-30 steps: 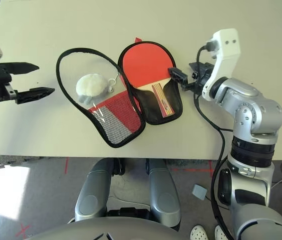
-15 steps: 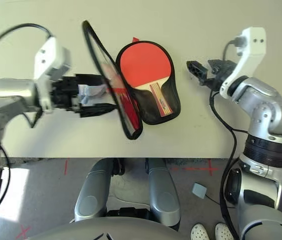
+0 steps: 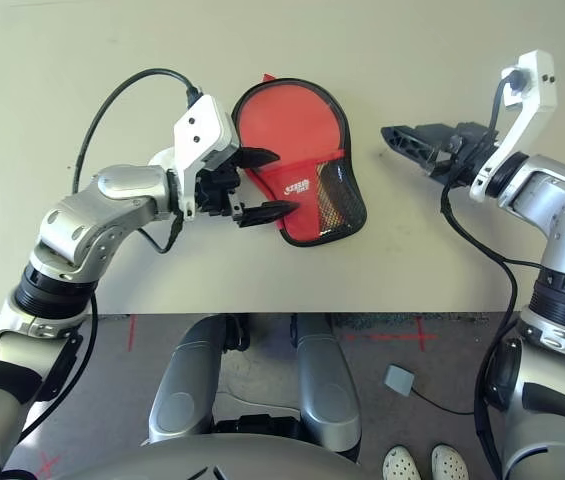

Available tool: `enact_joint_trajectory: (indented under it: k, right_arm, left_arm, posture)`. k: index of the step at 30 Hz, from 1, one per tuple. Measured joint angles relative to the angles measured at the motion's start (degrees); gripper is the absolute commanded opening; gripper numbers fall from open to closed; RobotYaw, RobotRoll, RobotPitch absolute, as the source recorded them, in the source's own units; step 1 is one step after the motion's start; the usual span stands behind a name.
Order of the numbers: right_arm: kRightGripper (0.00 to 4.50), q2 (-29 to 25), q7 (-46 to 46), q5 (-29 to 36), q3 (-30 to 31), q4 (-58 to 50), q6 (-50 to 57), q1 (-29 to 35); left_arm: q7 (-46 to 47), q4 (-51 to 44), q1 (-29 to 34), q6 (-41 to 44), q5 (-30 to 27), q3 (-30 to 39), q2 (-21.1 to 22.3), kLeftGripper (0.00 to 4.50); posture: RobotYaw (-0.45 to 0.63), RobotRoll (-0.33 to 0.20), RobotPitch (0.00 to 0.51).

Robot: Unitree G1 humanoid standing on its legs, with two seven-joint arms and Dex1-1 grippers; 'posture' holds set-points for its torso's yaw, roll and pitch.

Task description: Store the ping-pong paddle in its case and zip it.

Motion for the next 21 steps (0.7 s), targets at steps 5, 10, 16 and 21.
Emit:
enact_joint_trajectory:
  k: [5, 10, 16, 21]
  right_arm:
    - [4.49, 2.04, -1.56, 0.79, 3.08, -2.13, 2.87, 0.24]
    - [4.49, 3.31, -2.88, 0.83, 3.59, -3.25, 4.26, 0.01]
    - [4.49, 5.54, -4.53, 1.30, 3.83, -4.24, 6.25, -0.52]
    - [4.49, 7.49, -6.18, 1.40, 3.98, -5.20, 8.50, -1.63]
  left_arm:
    - [-2.49, -3.20, 0.15, 1.95, -1.91, 1.97, 3.27, 4.50]
    - [-4.60, -5.14, 0.20, 4.28, -3.74, 3.84, 7.55, 4.50]
    - [-7.99, -8.16, 0.19, 6.63, -6.57, 5.69, 12.38, 4.50]
    - [-8.63, -9.16, 0.20, 7.45, -7.74, 6.20, 14.27, 4.50]
  posture:
    - [-0.02, 0.000, 0.371]
    - [0.00, 0.000, 0.367]
    - [0.02, 0.000, 0.363]
    - [0.03, 0.000, 0.360]
